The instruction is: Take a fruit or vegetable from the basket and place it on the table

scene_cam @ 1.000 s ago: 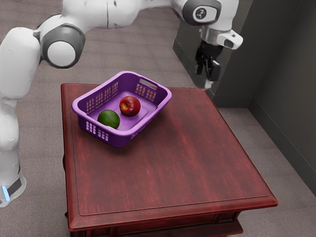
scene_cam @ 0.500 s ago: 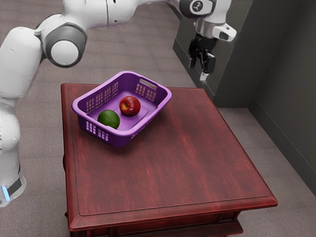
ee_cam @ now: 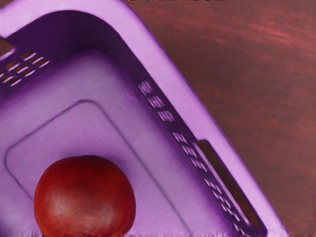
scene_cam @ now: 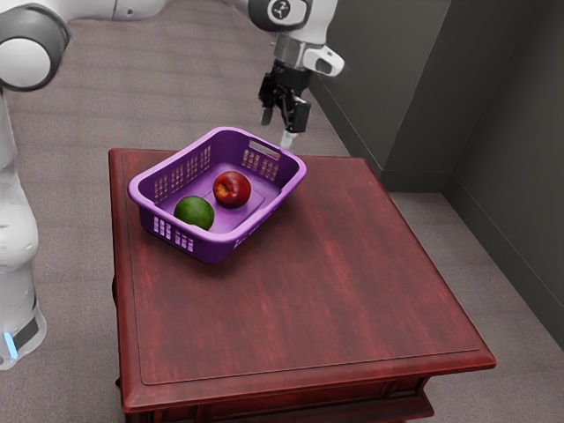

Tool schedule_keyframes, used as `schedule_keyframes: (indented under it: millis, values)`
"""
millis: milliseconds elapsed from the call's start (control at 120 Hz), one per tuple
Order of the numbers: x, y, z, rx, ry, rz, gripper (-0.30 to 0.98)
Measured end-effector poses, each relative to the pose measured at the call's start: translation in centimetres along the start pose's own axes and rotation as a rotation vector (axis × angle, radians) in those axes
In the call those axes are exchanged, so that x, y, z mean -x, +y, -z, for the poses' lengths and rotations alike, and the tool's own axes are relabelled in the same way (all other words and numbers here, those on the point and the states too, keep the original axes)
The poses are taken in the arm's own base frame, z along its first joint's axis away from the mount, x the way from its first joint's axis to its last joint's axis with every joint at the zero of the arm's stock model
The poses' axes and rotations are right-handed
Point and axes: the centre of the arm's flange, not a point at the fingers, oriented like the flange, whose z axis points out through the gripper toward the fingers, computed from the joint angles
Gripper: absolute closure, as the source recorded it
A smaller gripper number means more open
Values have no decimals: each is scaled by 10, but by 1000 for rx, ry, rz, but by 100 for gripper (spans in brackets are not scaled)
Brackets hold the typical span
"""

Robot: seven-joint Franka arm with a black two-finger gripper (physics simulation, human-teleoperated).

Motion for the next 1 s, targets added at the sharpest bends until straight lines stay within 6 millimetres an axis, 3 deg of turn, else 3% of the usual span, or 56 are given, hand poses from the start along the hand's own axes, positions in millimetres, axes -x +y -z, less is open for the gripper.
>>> schedule_keyframes:
  millis: [242,350,475,825,1000]
  values:
    - [22,7,15,1,-11,-78,0]
    - [84,10,9,-17,-15,-88,0]
    - [126,10,-3,-25,-17,-89,0]
    - [150,9,0,-33,-23,-102,0]
    - [164,-5,-31,-18,-82,-80,0]
